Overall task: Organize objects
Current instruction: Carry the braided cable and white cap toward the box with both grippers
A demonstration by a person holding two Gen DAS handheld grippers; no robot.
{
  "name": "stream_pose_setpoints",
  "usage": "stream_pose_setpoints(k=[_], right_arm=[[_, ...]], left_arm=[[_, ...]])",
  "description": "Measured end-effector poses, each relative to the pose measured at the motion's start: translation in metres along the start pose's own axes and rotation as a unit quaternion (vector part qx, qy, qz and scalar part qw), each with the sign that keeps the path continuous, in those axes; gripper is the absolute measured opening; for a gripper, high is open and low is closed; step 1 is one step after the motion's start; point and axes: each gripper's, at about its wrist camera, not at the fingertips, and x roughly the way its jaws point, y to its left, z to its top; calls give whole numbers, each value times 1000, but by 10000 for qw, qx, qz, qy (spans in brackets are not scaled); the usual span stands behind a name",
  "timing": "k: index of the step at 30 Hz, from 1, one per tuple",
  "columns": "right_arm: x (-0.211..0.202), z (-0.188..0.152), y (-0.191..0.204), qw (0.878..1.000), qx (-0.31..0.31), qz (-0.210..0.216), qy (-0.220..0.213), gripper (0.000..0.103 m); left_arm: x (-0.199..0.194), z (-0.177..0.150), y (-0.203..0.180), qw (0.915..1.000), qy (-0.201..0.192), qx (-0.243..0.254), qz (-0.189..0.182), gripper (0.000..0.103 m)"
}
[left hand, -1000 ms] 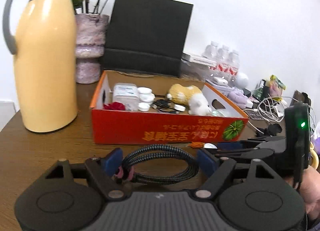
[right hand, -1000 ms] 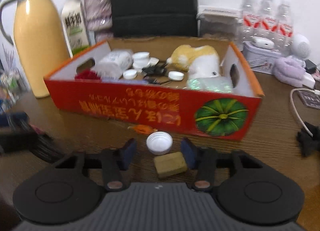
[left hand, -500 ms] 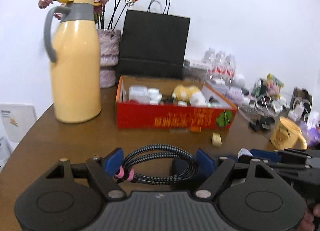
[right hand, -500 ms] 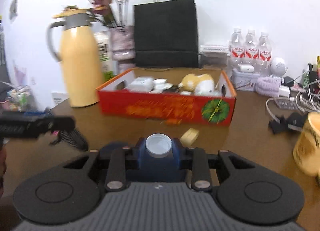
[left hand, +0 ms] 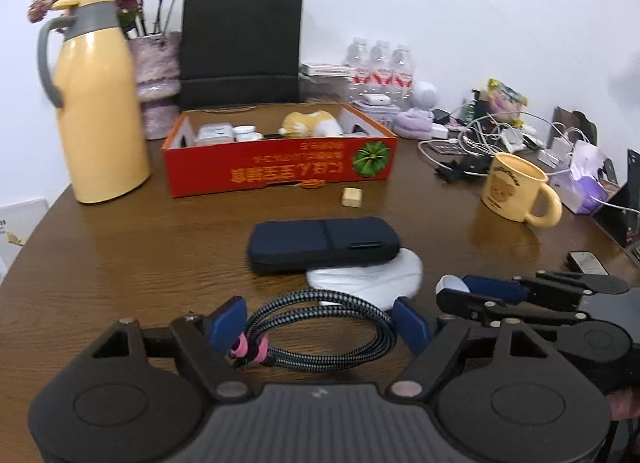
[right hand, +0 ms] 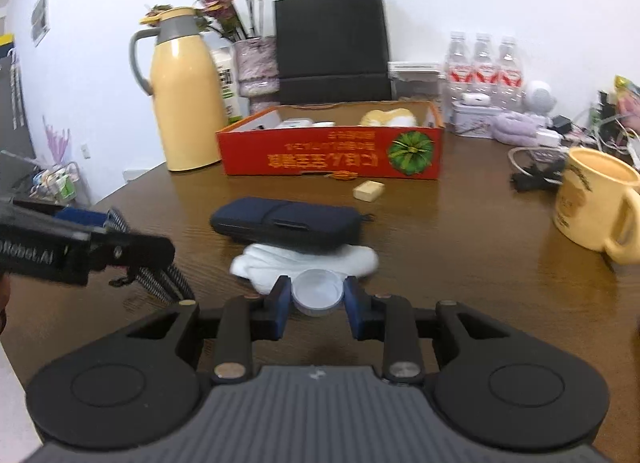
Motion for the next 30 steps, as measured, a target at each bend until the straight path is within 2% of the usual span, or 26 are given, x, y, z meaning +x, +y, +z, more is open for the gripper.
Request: stream_pose_setpoints(k=[3, 11, 17, 20, 24, 27, 30], right_arm=[[0, -4, -12, 9998, 174, 38, 42, 29], [4, -4, -19, 9995, 303, 105, 4, 29], [12, 7, -18, 9996, 240, 122, -7, 29], [17, 28, -21, 9997, 138, 110, -181, 29], [32, 74, -34, 9989, 159, 36, -449, 29], [54, 117, -51, 9969, 474, 248, -579, 29], [96, 162, -61, 9963, 613, 288, -533, 29]], left_arm=[[-1, 2, -2, 9997, -133, -94, 180, 79], [-9, 22, 8, 9983, -461, -224, 294, 79], [2, 48, 22, 9969, -734, -235, 175, 79], [19, 79, 35, 9956, -907, -186, -118, 79], [56, 131, 55, 9926, -1193, -100, -178, 79], [99, 172, 76, 9934, -1035, -310, -393, 79], [154, 205, 97, 9944, -574, -663, -583, 79]])
